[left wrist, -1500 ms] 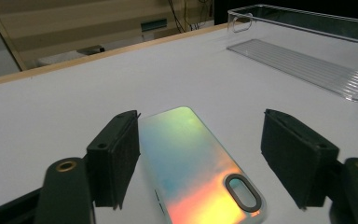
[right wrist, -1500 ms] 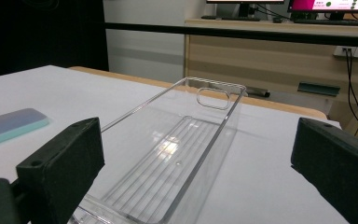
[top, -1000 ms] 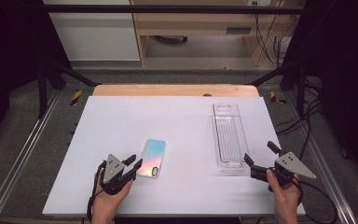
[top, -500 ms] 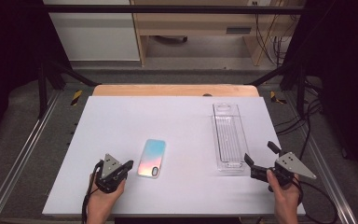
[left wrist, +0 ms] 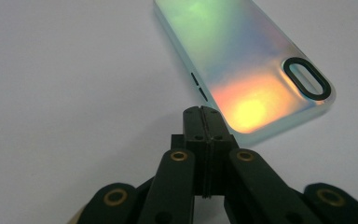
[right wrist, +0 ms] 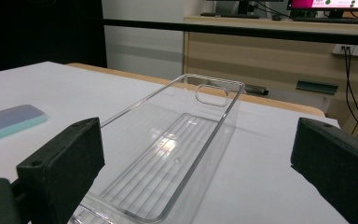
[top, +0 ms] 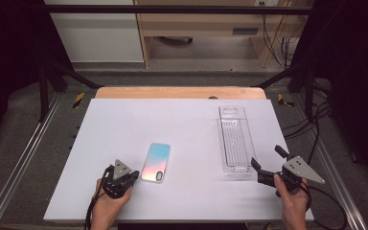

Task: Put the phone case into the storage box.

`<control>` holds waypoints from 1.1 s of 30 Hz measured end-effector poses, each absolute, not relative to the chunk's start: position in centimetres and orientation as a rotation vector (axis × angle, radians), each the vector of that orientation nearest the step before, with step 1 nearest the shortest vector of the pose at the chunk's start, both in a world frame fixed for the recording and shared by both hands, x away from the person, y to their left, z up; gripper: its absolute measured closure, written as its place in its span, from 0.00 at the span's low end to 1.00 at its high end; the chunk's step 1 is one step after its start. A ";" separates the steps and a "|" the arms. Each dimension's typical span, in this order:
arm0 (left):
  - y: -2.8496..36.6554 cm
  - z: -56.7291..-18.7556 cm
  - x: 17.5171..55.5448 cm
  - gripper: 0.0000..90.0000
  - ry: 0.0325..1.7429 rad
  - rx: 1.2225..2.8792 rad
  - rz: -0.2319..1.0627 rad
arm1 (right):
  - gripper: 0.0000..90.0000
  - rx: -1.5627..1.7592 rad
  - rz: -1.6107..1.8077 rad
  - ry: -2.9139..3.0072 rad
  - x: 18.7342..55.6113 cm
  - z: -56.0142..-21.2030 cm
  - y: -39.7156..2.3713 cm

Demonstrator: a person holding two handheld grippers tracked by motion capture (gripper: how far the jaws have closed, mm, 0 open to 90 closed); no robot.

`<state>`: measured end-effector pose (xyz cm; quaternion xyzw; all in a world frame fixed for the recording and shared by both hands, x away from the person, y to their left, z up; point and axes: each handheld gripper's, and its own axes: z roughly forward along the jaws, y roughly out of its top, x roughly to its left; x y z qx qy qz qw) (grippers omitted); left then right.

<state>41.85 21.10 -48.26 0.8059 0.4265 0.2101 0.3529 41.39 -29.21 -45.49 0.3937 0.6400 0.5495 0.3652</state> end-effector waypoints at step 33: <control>11.8 -48.0 44.3 1.00 0.879 2.206 0.473 | 0.03 1.000 1.396 1.674 41.5 -45.6 -29.0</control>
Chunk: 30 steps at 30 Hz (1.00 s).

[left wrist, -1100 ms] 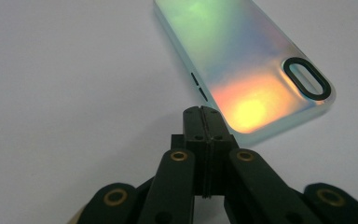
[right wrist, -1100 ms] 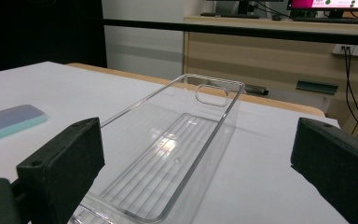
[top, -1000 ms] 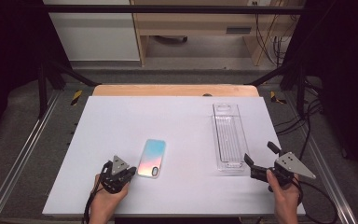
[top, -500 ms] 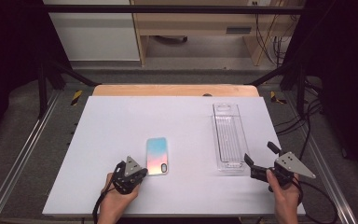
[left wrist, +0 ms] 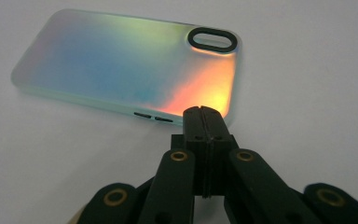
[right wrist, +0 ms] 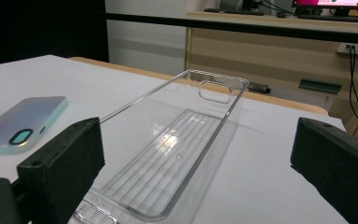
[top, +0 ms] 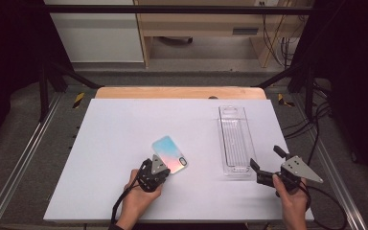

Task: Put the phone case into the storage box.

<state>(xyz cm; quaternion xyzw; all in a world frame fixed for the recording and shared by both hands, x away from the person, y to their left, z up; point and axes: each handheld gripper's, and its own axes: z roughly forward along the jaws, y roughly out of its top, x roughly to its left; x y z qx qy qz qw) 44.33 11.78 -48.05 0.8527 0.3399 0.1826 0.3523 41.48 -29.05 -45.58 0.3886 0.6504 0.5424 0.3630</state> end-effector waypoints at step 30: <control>14.0 -45.5 44.2 0.95 0.846 1.887 0.642 | 0.03 1.002 1.416 1.674 41.3 -45.5 -28.9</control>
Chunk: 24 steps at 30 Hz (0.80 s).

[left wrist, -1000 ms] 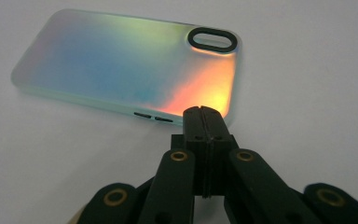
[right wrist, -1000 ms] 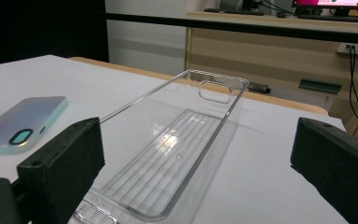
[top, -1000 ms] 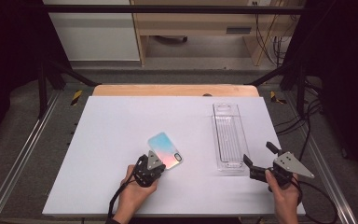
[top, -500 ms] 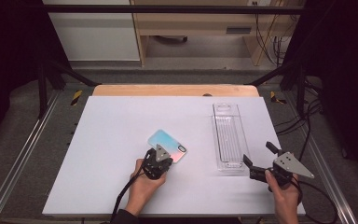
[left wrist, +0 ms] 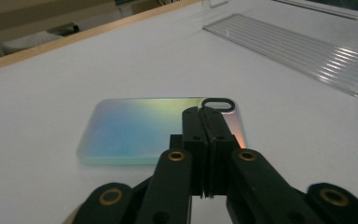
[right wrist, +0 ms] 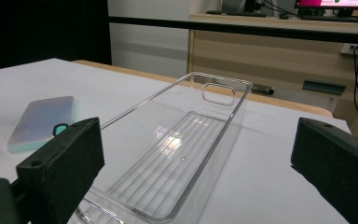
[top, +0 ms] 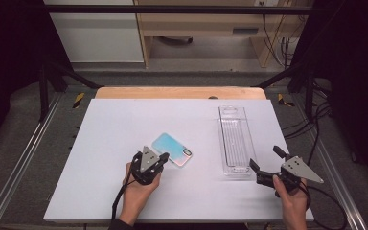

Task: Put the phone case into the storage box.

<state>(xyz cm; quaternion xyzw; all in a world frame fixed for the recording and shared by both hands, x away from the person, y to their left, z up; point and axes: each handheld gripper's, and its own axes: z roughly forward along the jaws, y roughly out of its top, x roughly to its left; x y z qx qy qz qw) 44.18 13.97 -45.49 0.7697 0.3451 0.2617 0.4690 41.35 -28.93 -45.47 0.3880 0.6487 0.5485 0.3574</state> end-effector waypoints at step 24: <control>27.8 -45.3 40.4 0.04 1.011 1.572 0.844 | 0.04 1.076 1.402 1.634 41.0 -44.9 -29.0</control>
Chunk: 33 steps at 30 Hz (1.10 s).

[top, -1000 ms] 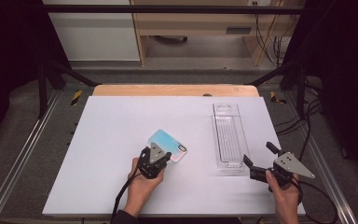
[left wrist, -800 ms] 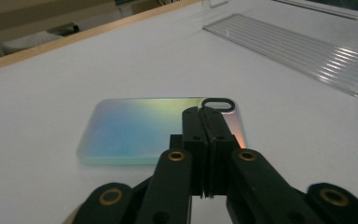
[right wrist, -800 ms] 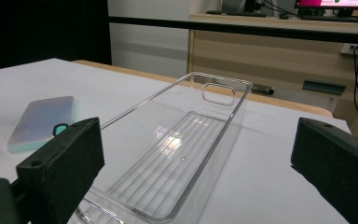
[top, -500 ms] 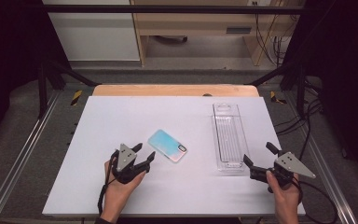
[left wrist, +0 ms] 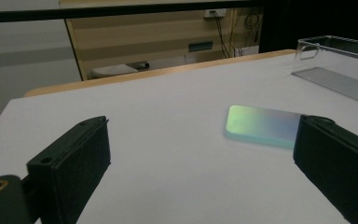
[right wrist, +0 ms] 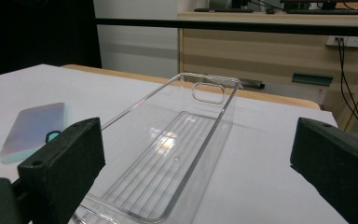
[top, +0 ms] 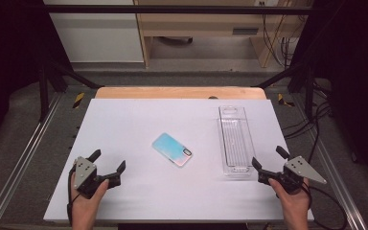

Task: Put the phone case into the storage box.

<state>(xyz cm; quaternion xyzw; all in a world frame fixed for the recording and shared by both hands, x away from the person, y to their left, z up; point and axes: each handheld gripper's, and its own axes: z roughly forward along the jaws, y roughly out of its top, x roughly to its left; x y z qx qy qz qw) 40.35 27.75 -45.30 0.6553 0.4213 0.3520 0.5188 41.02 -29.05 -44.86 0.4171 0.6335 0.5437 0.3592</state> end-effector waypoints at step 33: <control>29.1 -46.4 41.5 0.02 1.013 1.583 0.836 | 0.05 0.816 1.347 2.086 44.8 -37.4 -10.4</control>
